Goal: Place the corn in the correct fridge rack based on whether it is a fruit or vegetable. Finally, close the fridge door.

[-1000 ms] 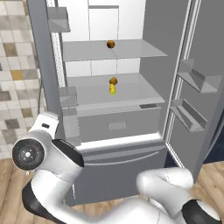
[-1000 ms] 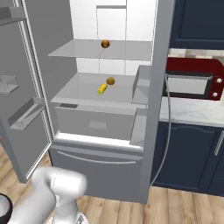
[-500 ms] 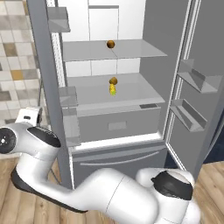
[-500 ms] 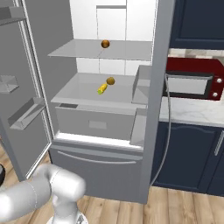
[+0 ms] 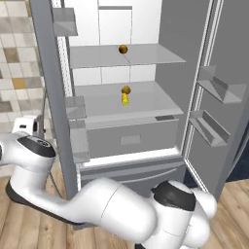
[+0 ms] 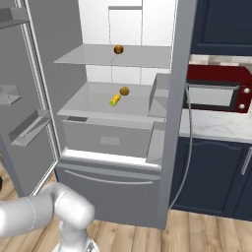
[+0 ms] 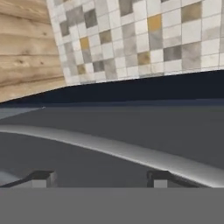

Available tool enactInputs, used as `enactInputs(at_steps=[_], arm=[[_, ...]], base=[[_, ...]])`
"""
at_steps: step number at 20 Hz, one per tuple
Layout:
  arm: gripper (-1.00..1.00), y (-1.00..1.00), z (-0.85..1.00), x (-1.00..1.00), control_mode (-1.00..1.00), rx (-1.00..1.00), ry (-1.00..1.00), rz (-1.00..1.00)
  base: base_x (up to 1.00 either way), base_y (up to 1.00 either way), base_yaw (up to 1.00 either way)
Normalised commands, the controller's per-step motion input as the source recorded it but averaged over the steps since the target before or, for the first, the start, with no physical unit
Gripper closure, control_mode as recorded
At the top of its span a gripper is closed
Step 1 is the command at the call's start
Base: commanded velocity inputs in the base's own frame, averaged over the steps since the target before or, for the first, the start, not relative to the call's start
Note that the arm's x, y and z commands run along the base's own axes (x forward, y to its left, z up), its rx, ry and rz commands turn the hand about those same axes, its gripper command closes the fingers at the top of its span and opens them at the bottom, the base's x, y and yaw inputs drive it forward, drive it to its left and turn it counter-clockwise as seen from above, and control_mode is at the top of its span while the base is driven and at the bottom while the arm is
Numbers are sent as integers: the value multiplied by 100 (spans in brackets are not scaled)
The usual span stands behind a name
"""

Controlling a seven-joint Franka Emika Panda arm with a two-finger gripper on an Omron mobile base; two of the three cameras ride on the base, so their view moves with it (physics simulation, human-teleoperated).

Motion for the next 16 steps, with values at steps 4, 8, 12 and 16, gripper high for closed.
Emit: enactInputs(at_steps=[4, 8, 12, 16], arm=[[-100, -3, -7, 13, -100, -12, -13, 0], [-100, 27, -21, 6, -100, -15, -18, 0], [-100, 27, -34, 60, -100, -11, -3, 0], [-100, 24, -31, 81, -100, -9, 0, 0]], base=[[0, 0, 0], [0, 0, 0], [0, 0, 0], [0, 0, 0]])
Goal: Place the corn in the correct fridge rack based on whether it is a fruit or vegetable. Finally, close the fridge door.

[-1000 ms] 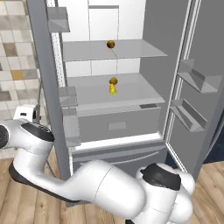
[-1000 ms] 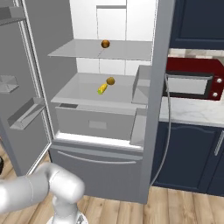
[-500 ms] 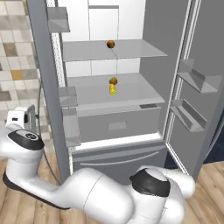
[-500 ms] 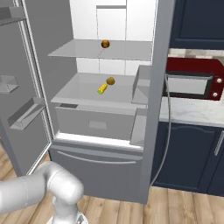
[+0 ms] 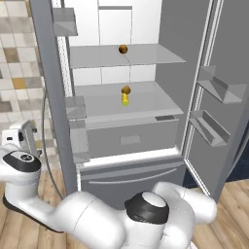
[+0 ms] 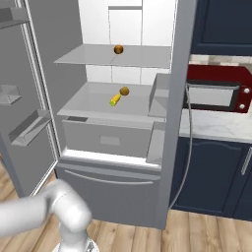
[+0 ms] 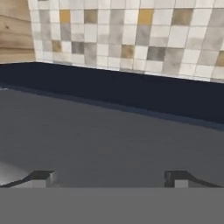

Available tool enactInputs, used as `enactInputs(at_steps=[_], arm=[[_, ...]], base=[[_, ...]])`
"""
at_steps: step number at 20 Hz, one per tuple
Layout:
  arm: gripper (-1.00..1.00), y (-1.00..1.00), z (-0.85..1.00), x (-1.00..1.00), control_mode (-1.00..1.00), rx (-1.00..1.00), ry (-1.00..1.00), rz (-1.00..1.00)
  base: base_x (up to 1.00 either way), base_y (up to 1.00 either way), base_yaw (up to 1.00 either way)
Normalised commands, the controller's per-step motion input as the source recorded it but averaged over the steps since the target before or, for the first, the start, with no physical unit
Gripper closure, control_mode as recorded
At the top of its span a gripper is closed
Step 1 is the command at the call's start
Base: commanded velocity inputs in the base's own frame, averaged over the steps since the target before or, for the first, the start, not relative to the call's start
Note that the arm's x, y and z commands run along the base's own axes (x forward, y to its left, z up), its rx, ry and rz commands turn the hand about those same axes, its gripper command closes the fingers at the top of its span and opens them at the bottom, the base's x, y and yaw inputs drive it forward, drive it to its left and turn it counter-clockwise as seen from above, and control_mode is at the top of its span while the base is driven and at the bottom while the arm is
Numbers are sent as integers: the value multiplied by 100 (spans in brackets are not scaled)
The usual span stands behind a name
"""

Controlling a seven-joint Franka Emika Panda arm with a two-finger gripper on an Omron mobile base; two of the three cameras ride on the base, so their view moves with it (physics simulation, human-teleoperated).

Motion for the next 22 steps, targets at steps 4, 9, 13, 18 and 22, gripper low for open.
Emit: enactInputs(at_steps=[4, 9, 13, 18, 22], arm=[[-100, -48, -9, 33, -100, -4, 0, 0], [-100, -86, -20, 38, -100, 0, 0, 0], [-100, -100, -3, 10, -100, 0, 0, 0], [-100, -100, 0, 8, -100, 0, 0, 0], [-100, -100, 0, 12, -100, 0, 0, 0]], base=[[0, 0, 0], [0, 0, 0], [0, 0, 0], [0, 0, 0], [0, 0, 0]])
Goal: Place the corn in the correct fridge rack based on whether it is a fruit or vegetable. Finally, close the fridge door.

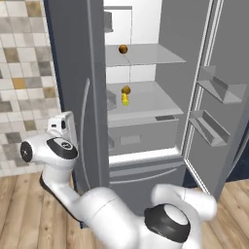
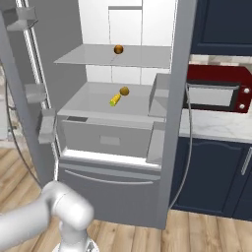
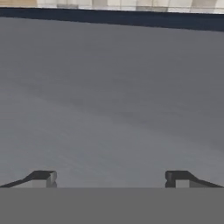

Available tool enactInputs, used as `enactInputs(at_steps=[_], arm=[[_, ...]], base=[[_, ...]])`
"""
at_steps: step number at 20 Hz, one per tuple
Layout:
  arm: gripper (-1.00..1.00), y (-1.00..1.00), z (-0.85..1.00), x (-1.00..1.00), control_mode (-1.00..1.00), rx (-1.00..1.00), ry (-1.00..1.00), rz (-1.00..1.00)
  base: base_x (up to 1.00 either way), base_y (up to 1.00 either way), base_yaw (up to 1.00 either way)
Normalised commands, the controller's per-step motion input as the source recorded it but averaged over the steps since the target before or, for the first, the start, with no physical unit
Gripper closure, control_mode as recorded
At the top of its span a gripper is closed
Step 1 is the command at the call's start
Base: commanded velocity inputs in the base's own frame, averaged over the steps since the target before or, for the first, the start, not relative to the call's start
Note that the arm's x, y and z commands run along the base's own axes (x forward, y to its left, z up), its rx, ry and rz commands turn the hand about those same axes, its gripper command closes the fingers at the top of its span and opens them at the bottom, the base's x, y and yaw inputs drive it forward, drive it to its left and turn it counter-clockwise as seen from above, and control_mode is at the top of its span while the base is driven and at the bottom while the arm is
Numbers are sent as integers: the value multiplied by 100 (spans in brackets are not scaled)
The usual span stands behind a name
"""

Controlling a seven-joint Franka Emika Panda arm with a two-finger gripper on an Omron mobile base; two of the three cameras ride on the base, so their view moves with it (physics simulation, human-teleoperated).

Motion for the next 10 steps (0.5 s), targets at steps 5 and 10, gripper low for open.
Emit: enactInputs(at_steps=[5, 10], arm=[[-100, -100, 3, 20, -100, 0, 0, -2], [-100, -100, 12, 42, -100, 0, 0, -4]], base=[[0, 0, 0], [0, 0, 0]])
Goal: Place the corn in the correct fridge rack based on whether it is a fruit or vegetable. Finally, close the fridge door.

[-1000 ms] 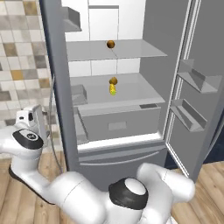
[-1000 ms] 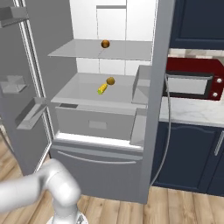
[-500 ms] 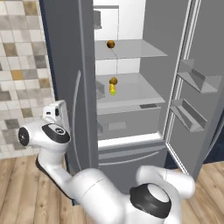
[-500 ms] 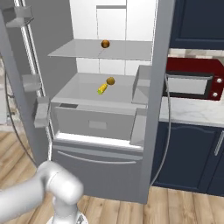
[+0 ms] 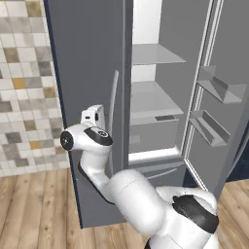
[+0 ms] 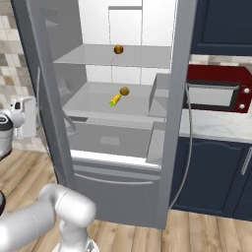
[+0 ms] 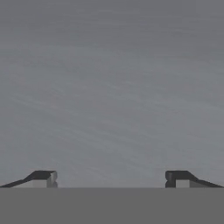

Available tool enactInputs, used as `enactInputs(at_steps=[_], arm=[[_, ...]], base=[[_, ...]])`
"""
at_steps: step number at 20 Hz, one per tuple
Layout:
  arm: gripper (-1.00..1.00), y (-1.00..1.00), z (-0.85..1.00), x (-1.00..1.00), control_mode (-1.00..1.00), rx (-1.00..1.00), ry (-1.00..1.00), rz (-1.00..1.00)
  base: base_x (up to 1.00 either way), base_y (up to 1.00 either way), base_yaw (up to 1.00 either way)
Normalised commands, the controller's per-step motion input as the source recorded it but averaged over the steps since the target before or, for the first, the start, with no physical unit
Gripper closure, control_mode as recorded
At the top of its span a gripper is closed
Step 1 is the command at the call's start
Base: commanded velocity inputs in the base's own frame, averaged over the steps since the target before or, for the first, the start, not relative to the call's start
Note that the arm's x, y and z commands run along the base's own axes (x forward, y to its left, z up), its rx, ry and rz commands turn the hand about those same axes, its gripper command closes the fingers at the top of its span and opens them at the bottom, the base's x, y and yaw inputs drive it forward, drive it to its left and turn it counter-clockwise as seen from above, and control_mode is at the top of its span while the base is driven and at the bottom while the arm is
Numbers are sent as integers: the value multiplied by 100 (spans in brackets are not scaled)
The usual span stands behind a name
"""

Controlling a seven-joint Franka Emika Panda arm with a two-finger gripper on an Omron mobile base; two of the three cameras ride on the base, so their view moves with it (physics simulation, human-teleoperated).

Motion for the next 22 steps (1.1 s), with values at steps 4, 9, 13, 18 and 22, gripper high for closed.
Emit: enactInputs(at_steps=[4, 9, 13, 18, 22], arm=[[-100, -86, 14, 52, -100, 0, 0, -5], [-100, -58, 8, 52, -100, 0, -3, -2], [-100, -24, 0, 67, -100, 0, -6, 0], [-100, -2, 0, 84, -100, 0, -6, 0], [-100, 0, -1, 76, -100, 0, -7, 1]], base=[[0, 0, 0], [0, 0, 0], [0, 0, 0], [0, 0, 0], [0, 0, 0]])
